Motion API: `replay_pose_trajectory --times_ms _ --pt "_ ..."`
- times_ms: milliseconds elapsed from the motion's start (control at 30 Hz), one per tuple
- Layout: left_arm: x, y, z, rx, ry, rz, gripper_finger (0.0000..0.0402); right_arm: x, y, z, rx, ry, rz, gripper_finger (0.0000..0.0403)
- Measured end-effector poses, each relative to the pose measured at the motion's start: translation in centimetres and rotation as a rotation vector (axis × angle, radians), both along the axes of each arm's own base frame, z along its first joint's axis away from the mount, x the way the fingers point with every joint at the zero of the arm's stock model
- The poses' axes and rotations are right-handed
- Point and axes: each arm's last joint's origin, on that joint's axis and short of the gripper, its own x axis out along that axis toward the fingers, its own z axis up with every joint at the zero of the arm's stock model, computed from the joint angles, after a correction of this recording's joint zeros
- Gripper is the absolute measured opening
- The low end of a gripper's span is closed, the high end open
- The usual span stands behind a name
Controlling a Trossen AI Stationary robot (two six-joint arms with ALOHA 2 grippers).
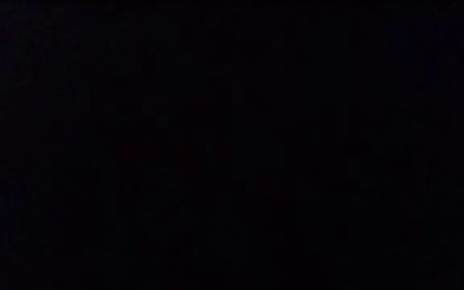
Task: Pick & Place USB Port
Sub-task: Put the right brown HDMI cable into the blue bin
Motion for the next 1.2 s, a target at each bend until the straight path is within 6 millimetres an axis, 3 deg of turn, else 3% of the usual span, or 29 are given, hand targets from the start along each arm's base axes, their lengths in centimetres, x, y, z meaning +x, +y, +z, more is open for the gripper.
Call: replay_pose_trajectory --times_ms 133,267,400,533,700,900,1200 --pt "-0.5 -5.8 -2.3 -0.068 0.049 0.177 0.006 -0.6 0.7 -0.4 -0.005 0.049 0.054 0.0192" --pt "0.6 -10.8 -4.1 -0.101 0.058 0.294 0.006 -0.6 1.7 -1.0 -0.011 0.109 0.141 0.0192" --pt "3.6 -14.9 -5.2 -0.12 0.082 0.284 0.006 -0.3 2.5 -2.4 -0.011 0.158 0.176 0.0192" --pt "7.1 -17.6 -5.5 -0.124 0.117 0.212 0.006 0.0 3.4 -4.1 0.005 0.199 0.203 0.0192" --pt "9.1 -19.1 -6.0 -0.108 0.319 0.17 0.006 0.3 4.7 -6.0 0.047 0.209 0.238 0.0192" --pt "8.2 -19.3 -5.6 -0.091 0.477 0.19 0.006 -0.1 6.4 -6.9 0.082 0.2 0.299 0.0192" --pt "9.5 -17.7 -5.5 -0.064 0.461 0.217 0.006 -0.2 7.0 -6.7 0.06 0.151 0.294 0.0192"
